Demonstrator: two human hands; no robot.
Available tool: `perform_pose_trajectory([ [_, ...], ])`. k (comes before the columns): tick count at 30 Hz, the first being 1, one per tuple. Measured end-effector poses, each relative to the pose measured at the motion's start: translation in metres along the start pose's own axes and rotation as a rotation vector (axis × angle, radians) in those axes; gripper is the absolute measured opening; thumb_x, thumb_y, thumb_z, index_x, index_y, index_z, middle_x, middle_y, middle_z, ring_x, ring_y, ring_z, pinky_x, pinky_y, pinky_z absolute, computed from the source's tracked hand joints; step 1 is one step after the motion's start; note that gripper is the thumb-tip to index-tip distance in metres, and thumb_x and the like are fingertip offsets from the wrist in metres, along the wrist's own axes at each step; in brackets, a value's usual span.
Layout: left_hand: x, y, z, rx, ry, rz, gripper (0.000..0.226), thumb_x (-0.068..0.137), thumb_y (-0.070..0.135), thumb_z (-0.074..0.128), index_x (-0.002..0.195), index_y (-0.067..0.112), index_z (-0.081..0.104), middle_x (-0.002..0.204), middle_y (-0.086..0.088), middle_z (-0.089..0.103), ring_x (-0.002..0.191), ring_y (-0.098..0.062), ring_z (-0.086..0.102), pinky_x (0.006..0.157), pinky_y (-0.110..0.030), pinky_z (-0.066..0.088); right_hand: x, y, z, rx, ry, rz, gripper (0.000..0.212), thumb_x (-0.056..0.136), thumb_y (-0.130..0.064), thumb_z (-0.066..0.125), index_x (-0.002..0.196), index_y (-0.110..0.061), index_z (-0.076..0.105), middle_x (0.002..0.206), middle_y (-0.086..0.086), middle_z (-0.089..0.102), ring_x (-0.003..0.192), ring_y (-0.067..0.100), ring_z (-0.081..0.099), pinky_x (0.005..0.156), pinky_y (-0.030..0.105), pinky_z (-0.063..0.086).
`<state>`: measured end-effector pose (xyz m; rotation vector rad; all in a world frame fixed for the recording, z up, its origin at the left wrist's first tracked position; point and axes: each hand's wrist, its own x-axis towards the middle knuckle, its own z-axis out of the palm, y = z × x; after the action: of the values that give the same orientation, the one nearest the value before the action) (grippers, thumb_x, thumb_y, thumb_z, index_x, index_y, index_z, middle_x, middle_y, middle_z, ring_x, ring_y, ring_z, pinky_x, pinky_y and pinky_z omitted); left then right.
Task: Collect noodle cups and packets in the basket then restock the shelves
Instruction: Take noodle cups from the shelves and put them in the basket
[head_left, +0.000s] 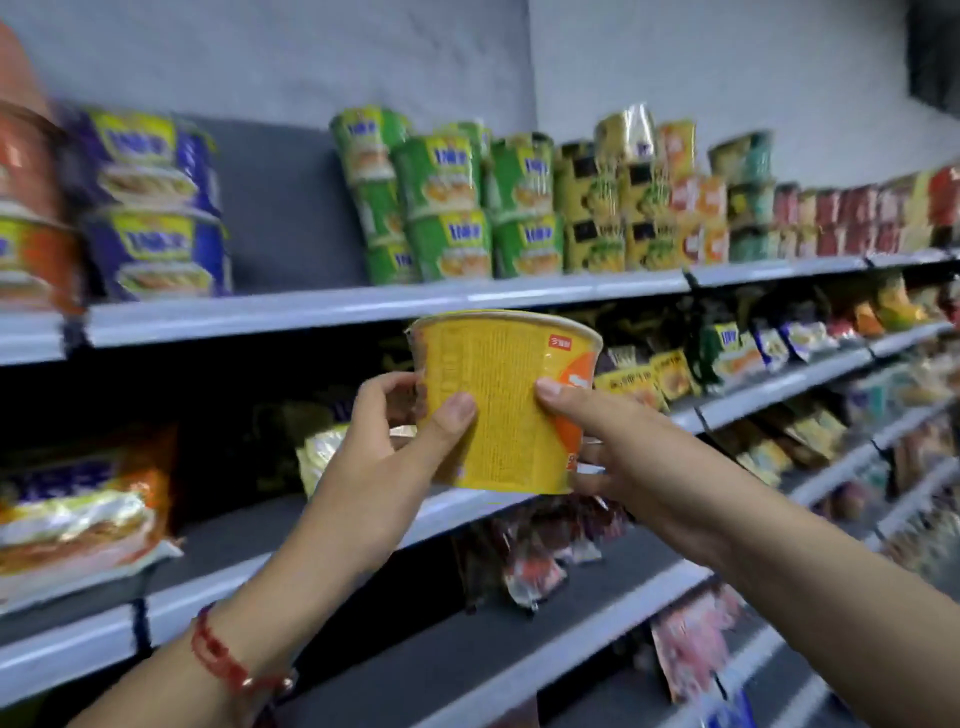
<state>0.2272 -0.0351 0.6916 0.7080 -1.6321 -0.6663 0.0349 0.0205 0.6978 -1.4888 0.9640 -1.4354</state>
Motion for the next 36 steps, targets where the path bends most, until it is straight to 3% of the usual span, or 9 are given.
perform_pose_trajectory([
  [4,-0.003,0.059,-0.027,-0.015,0.042,0.084,0.053,0.066,0.058,0.069,0.107,0.03,0.052,0.103,0.002,0.066,0.075,0.003,0.068,0.062,-0.016,0.051,-0.012,-0.05,0.026,-0.016,0.006,-0.066,0.045,0.077,-0.048,0.065,0.114,-0.022,0.065,0.105,-0.008,0.076,0.099,0.011,0.072,0.096,0.037,0.053],
  [8,-0.013,0.091,-0.043,-0.034,0.059,0.09,0.067,0.064,0.069,0.074,0.116,0.035,0.049,0.11,-0.002,0.067,0.081,-0.011,0.072,0.077,-0.034,0.057,-0.025,-0.082,0.039,-0.042,-0.012,-0.116,0.042,0.083,-0.047,0.065,0.117,-0.022,0.065,0.105,-0.009,0.076,0.097,0.01,0.072,0.094,0.036,0.055],
  [12,-0.036,0.097,-0.05,-0.008,0.097,0.067,0.091,0.044,0.077,0.068,0.126,0.048,0.04,0.111,0.005,0.064,0.086,-0.003,0.07,0.077,-0.03,0.054,-0.035,-0.082,0.045,-0.108,-0.034,-0.101,0.058,0.073,-0.06,0.073,0.12,-0.026,0.064,0.11,-0.011,0.074,0.105,0.013,0.07,0.101,0.043,0.051],
  [17,-0.054,0.092,-0.017,-0.023,0.076,-0.051,0.12,0.008,0.088,0.071,0.118,0.045,0.046,0.111,0.011,0.062,0.081,0.003,0.067,0.07,-0.025,0.049,-0.052,-0.058,0.015,-0.078,-0.03,-0.025,0.064,0.068,-0.062,0.077,0.12,-0.027,0.063,0.111,-0.011,0.074,0.104,0.01,0.07,0.1,0.042,0.052],
  [22,-0.05,0.079,0.083,-0.019,-0.041,-0.127,0.118,0.001,0.088,0.067,0.111,0.05,0.048,0.11,0.017,0.062,0.088,-0.004,0.067,0.073,-0.03,0.05,-0.078,-0.035,-0.083,0.002,0.019,0.114,0.059,0.069,-0.056,0.08,0.117,-0.027,0.061,0.103,-0.012,0.076,0.097,0.011,0.073,0.093,0.036,0.057],
  [26,-0.035,0.073,0.218,-0.096,-0.206,-0.105,0.095,0.021,0.074,0.078,0.109,0.058,0.046,0.099,0.024,0.069,0.079,0.0,0.071,0.068,-0.025,0.053,-0.107,-0.022,-0.206,0.035,0.213,0.173,0.058,0.057,-0.046,0.075,0.11,-0.024,0.062,0.091,-0.008,0.078,0.086,0.014,0.074,0.095,0.043,0.054],
  [30,-0.012,0.082,0.367,-0.137,-0.356,-0.075,0.088,0.039,0.075,0.071,0.118,0.063,0.035,0.104,0.025,0.068,0.09,-0.002,0.07,0.078,-0.023,0.055,-0.129,-0.026,-0.343,0.111,0.381,0.204,0.071,0.038,-0.047,0.088,0.101,-0.027,0.063,0.094,-0.002,0.076,0.097,0.027,0.068,0.1,0.051,0.048],
  [33,0.02,0.095,0.451,-0.155,-0.379,-0.042,0.085,0.044,0.078,0.065,0.12,0.06,0.032,0.097,0.051,0.053,0.089,0.013,0.064,0.08,-0.017,0.051,-0.12,-0.038,-0.423,0.143,0.396,0.175,0.074,0.036,-0.032,0.098,0.101,-0.022,0.062,0.08,0.0,0.077,0.087,0.027,0.067,0.079,0.045,0.053],
  [36,0.066,0.102,0.504,-0.127,-0.338,-0.027,0.076,0.047,0.079,0.067,0.113,0.066,0.032,0.094,0.05,0.055,0.085,0.021,0.059,0.071,-0.01,0.05,-0.089,-0.049,-0.487,0.086,0.378,0.093,0.093,0.017,-0.04,0.098,0.101,-0.022,0.062,0.071,-0.006,0.076,0.072,0.017,0.071,0.059,0.033,0.054],
])
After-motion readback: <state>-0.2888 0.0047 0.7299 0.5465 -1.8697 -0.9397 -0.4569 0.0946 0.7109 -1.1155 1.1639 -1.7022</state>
